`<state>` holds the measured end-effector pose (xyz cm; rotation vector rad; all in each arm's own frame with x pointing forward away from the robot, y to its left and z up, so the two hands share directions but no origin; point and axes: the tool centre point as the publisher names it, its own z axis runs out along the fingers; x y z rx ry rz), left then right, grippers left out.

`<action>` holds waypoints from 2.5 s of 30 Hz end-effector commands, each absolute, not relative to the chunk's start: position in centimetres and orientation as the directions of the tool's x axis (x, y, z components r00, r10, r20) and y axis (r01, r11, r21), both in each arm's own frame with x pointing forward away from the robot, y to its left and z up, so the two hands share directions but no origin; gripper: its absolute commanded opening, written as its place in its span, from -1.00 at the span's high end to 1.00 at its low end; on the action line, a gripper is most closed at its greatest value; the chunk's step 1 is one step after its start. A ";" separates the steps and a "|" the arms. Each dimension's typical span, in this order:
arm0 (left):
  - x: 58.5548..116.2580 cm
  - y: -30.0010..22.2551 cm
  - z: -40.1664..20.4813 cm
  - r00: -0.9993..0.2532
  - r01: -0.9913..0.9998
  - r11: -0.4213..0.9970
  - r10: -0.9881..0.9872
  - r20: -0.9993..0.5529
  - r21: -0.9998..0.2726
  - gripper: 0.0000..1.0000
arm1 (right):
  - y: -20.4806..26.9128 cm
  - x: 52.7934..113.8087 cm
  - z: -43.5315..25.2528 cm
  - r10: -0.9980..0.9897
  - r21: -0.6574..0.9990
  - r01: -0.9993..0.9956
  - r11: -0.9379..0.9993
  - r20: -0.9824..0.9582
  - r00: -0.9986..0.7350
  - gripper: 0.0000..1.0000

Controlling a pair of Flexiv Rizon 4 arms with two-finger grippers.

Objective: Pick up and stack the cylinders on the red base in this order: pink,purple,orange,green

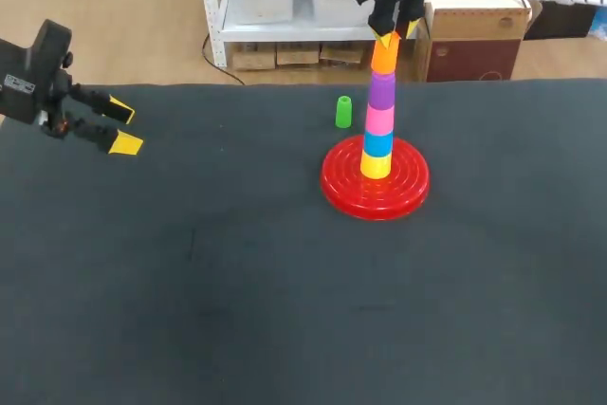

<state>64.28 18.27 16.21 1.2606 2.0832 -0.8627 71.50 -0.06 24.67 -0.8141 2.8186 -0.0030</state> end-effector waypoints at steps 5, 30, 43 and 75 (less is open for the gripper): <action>64.3 18.3 16.1 -0.406 0.905 0.353 0.549 -0.731 -0.238 -1.00 | -0.3 70.4 24.7 -0.533 -0.068 -0.533 0.844 -0.227 -0.815 1.00; 64.3 18.3 16.1 -0.406 0.905 0.353 0.549 -0.731 -0.238 -1.00 | -0.1 72.4 23.5 -0.547 -0.069 -0.544 0.836 -0.164 -0.821 1.00; 64.3 18.3 16.1 -0.406 0.905 0.353 0.549 -0.731 -0.238 -1.00 | -0.6 72.8 21.9 -0.516 -0.021 -0.519 0.855 -0.148 -0.844 1.00; 64.3 18.3 16.1 -0.406 0.905 0.353 0.549 -0.731 -0.238 -1.00 | 3.2 79.5 21.7 -0.577 -0.062 -0.575 0.816 -0.142 -0.804 -1.00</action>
